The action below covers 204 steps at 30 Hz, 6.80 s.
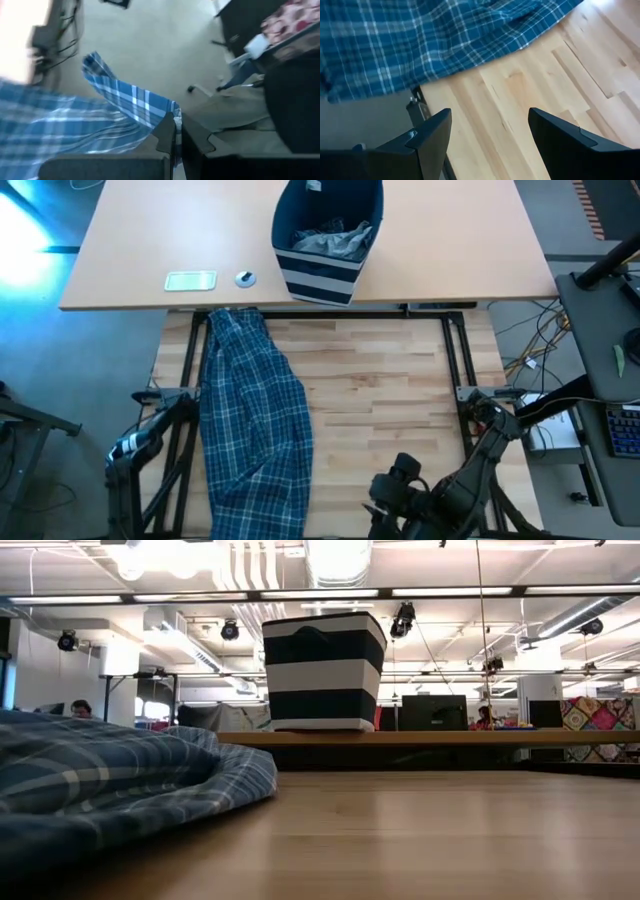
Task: Fold Laundry from Bin
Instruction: Fold the blue patterned pants
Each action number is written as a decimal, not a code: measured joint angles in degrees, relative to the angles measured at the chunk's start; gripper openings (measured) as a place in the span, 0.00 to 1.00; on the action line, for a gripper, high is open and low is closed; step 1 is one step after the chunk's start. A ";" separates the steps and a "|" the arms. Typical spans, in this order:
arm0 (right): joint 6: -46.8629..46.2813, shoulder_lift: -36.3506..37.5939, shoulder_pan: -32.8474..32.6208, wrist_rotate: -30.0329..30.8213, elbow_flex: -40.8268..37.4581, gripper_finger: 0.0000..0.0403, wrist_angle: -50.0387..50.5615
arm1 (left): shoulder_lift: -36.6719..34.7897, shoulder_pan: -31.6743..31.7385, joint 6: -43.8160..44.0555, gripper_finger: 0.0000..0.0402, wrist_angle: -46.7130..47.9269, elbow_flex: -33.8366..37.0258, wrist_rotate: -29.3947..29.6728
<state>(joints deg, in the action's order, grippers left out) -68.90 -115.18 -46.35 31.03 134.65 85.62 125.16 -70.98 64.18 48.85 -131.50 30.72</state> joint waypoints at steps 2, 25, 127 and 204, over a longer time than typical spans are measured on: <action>1.86 0.00 0.17 0.22 -0.43 0.65 -3.60 | 1.20 0.03 -2.34 0.00 -4.51 0.00 -0.11; 14.03 -8.37 -3.28 -5.45 -1.63 0.65 -29.28 | 5.19 -0.73 23.27 0.52 -6.66 -3.19 11.08; 70.84 8.68 41.04 -28.57 0.20 0.61 1.16 | -61.62 103.21 6.22 0.02 -6.74 93.32 -13.06; 73.24 -6.49 49.22 -28.46 -50.62 0.59 -87.83 | -41.98 22.80 66.95 0.59 -7.03 85.01 -14.68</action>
<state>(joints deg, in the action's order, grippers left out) 4.33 -121.66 2.87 2.57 84.03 -2.21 83.18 -48.19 131.13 41.81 -46.49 16.04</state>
